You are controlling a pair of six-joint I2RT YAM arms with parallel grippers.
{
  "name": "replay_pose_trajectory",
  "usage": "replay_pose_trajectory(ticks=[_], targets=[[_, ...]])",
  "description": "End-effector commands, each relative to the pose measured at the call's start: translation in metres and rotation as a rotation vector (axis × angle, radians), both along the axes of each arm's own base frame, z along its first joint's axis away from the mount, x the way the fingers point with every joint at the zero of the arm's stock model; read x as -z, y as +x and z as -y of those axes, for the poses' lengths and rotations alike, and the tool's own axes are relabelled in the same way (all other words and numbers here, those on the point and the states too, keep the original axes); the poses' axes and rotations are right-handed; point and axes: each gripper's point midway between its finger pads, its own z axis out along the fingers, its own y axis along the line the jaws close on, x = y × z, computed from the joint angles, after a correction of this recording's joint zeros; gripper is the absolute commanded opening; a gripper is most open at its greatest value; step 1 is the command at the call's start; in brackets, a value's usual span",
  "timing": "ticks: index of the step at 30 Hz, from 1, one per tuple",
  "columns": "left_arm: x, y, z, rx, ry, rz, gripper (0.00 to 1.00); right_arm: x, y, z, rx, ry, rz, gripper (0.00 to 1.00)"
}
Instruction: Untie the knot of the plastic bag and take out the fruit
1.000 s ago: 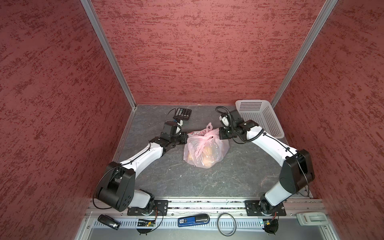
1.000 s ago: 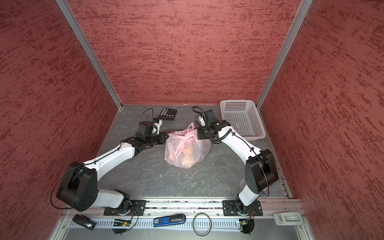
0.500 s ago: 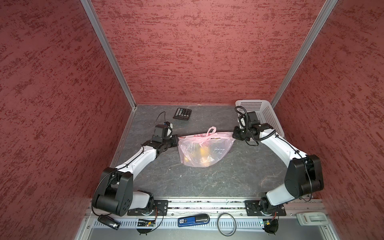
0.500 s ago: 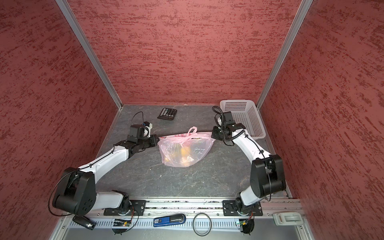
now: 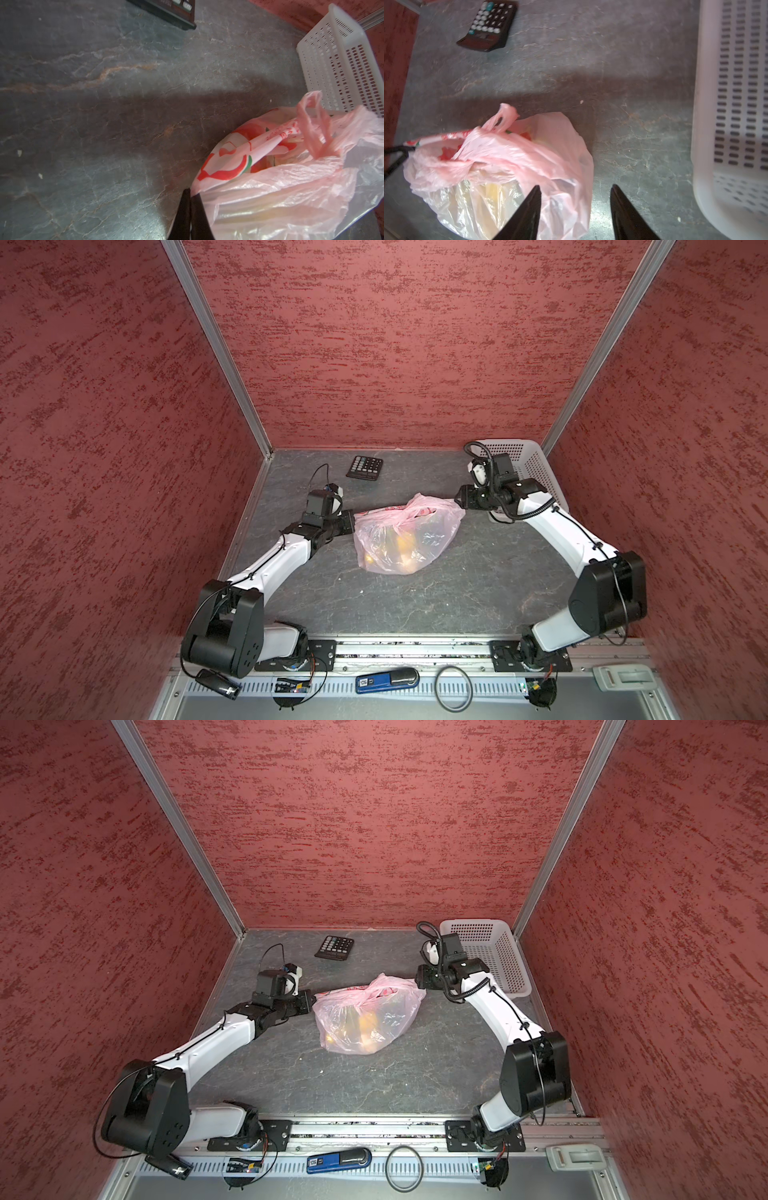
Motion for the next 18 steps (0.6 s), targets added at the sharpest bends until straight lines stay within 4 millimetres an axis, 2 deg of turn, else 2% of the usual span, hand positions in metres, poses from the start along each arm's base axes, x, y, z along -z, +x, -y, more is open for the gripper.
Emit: replay_pose_trajectory(ticks=[1,3,6,8,12,15,18], targets=[[-0.033,0.015,0.005,0.017,0.001,0.105,0.0,-0.025,-0.007,-0.013,-0.124,-0.083,0.125,0.65],[-0.038,0.018,0.009,0.031,-0.005,0.118,0.0,-0.024,-0.01,-0.028,-0.188,-0.1,0.145,0.71],[-0.041,0.02,0.015,0.048,-0.004,0.125,0.0,-0.011,-0.011,-0.051,-0.282,-0.15,0.159,0.79],[-0.043,0.02,0.018,0.054,-0.006,0.13,0.0,-0.002,-0.005,-0.058,-0.305,-0.182,0.166,0.82],[-0.044,0.018,0.02,0.057,-0.001,0.136,0.0,0.015,0.018,-0.061,-0.292,-0.254,0.182,0.83],[-0.045,0.018,0.02,0.058,0.0,0.139,0.0,0.016,0.039,-0.064,-0.277,-0.291,0.227,0.83],[-0.045,0.017,0.019,0.058,0.002,0.14,0.0,0.017,0.059,-0.065,-0.25,-0.333,0.267,0.76]])
